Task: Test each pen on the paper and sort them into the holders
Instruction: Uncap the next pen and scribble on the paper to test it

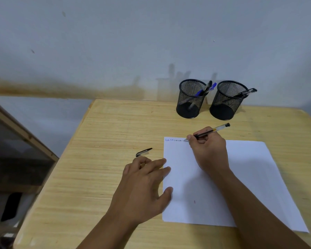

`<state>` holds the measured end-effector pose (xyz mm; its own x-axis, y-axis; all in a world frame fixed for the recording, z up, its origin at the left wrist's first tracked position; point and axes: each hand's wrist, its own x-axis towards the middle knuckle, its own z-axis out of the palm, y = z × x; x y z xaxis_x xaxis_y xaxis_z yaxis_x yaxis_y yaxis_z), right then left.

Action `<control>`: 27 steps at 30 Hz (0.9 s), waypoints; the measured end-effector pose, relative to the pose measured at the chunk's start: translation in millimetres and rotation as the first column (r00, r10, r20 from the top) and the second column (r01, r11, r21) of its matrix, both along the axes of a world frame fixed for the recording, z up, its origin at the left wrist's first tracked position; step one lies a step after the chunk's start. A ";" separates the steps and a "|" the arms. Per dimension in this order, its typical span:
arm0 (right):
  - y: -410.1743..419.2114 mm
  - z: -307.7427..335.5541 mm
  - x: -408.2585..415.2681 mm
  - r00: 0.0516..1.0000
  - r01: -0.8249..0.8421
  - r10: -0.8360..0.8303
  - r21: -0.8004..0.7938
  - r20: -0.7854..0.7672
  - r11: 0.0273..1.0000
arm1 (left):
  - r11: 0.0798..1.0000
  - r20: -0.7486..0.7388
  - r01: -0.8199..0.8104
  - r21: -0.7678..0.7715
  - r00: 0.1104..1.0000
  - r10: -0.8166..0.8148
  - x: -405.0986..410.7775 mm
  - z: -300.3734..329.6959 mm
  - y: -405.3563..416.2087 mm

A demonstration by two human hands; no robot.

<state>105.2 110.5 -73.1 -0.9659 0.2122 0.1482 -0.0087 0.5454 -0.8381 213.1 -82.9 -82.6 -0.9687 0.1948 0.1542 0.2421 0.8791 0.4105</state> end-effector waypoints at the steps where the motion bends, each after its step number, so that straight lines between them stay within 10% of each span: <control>1: 0.1 -0.3 -0.1 1.000 -0.001 0.001 0.003 -0.003 1.000 | 1.000 0.001 -0.001 -0.002 1.000 0.001 0.0 -0.1 0.0; 27: -0.1 -0.3 -1.5 0.999 0.018 -0.018 -0.022 0.031 1.000 | 1.000 -0.006 -0.004 0.003 1.000 0.004 0.0 0.2 0.2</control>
<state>103.7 110.4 -73.4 -0.9659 0.2326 0.1137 0.0266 0.5261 -0.8500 213.2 -82.8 -82.3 -0.9683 0.1909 0.1610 0.2417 0.8788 0.4114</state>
